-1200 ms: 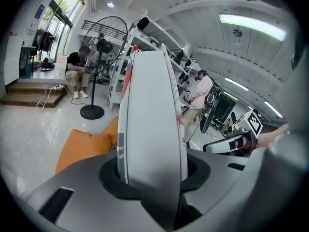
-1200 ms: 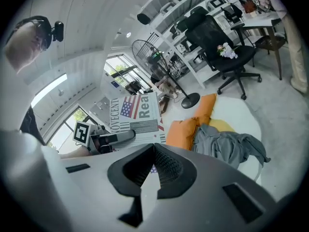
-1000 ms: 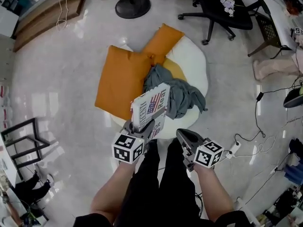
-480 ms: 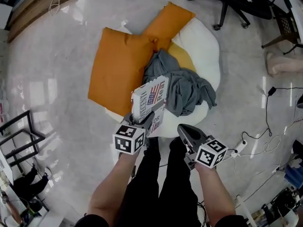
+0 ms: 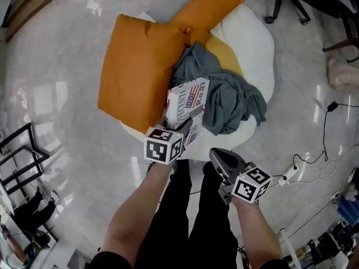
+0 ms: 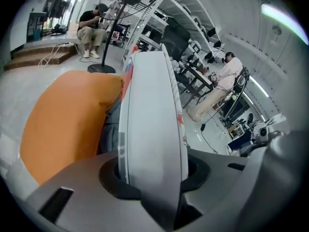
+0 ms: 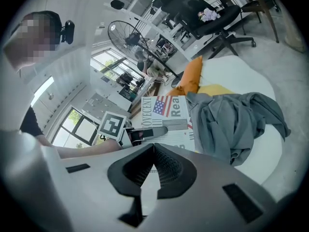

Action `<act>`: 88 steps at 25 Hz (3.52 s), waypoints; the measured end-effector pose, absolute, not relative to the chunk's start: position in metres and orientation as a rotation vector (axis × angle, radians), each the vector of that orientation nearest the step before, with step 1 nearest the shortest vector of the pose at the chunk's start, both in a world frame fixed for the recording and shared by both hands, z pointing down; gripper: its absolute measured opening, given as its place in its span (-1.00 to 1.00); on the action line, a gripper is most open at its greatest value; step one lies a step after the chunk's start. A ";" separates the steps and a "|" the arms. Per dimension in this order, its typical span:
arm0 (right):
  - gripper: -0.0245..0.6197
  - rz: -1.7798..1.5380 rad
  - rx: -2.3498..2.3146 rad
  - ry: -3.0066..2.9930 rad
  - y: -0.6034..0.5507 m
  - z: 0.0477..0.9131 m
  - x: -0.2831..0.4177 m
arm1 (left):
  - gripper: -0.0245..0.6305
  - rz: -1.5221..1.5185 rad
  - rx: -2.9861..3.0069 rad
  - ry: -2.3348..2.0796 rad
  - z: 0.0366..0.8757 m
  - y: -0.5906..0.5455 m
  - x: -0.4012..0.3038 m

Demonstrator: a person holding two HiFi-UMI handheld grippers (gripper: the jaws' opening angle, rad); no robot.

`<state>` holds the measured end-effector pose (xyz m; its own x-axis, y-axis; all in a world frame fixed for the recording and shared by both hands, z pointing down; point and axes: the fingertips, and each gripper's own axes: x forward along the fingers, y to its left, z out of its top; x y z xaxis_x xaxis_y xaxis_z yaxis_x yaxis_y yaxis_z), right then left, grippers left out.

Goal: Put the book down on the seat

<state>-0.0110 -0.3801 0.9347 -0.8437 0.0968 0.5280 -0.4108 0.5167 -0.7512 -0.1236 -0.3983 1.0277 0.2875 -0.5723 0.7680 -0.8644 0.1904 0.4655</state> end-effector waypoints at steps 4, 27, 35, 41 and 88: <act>-0.88 1.292 0.269 -2.226 -0.383 0.953 -0.004 | -0.44 0.379 1.481 -1.367 1.048 -0.401 -0.118; -0.88 1.330 0.257 -2.150 -0.357 0.974 -0.013 | 0.05 0.736 1.463 -1.399 1.088 -0.396 -0.162; -0.88 1.268 0.182 -2.168 -0.341 0.924 -0.031 | 0.05 0.658 1.492 -1.474 1.034 -0.381 -0.170; -0.88 1.185 0.202 -2.210 -0.342 0.835 -0.039 | 0.05 0.351 1.580 -1.518 0.926 -0.379 -0.161; -0.88 0.758 0.424 -2.877 -0.227 0.441 0.203 | -0.92 0.330 2.160 -1.724 0.441 -0.207 0.058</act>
